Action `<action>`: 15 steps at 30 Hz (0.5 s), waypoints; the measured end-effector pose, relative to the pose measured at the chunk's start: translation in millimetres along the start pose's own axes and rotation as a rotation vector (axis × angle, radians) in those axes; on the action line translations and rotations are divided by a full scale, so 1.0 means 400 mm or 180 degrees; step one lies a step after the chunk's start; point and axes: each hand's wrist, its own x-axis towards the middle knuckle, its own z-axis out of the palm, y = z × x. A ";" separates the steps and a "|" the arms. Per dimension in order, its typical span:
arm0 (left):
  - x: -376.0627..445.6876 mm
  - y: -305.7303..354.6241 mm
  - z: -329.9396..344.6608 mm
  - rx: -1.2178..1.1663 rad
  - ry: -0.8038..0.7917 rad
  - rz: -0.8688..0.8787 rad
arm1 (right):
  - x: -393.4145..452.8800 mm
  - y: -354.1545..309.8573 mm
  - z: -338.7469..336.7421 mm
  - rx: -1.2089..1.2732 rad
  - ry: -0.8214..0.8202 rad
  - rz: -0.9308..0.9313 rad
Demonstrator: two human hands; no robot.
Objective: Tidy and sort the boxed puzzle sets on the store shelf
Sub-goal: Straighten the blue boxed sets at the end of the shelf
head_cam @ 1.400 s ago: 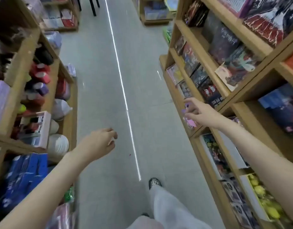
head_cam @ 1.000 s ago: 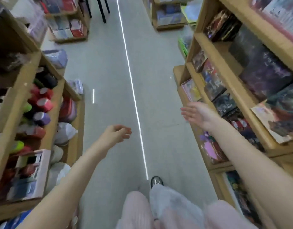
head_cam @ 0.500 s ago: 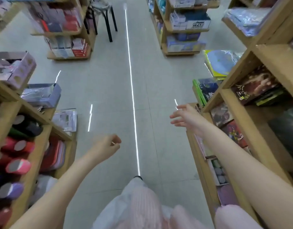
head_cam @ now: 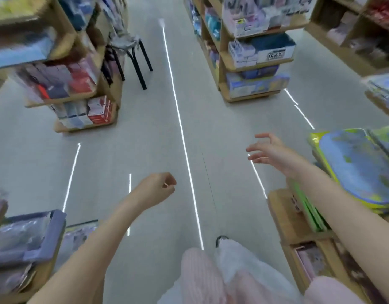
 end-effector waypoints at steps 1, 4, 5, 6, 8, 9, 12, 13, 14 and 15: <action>0.070 0.009 -0.056 -0.0032 0.0053 0.0047 | 0.080 -0.056 0.009 -0.0063 0.0019 -0.0017; 0.254 0.027 -0.198 -0.0162 0.0328 0.0116 | 0.305 -0.208 0.070 -0.0173 0.0049 -0.0048; 0.318 0.015 -0.232 -0.0182 0.0370 0.0143 | 0.378 -0.248 0.099 -0.0183 -0.0025 -0.0099; 0.386 -0.006 -0.263 -0.0159 0.0332 0.0153 | 0.452 -0.279 0.128 -0.0266 -0.0145 -0.0157; 0.532 -0.057 -0.325 0.0426 -0.0053 0.0182 | 0.603 -0.327 0.171 -0.0800 -0.0480 -0.0414; 0.614 -0.084 -0.360 0.0798 -0.0272 0.0161 | 0.682 -0.352 0.183 -0.1370 -0.0668 -0.0630; 0.879 -0.157 -0.488 0.0913 -0.0042 0.0173 | 0.917 -0.460 0.183 -0.2848 -0.0723 -0.0963; 0.962 -0.172 -0.531 0.0703 0.0167 0.0168 | 0.994 -0.507 0.182 -0.2885 -0.0574 -0.0924; 1.046 -0.180 -0.576 0.0526 0.0358 0.0192 | 1.072 -0.563 0.185 -0.2840 -0.0398 -0.0878; 1.129 -0.185 -0.623 0.0428 0.0437 0.0224 | 1.150 -0.625 0.196 -0.2810 -0.0230 -0.0859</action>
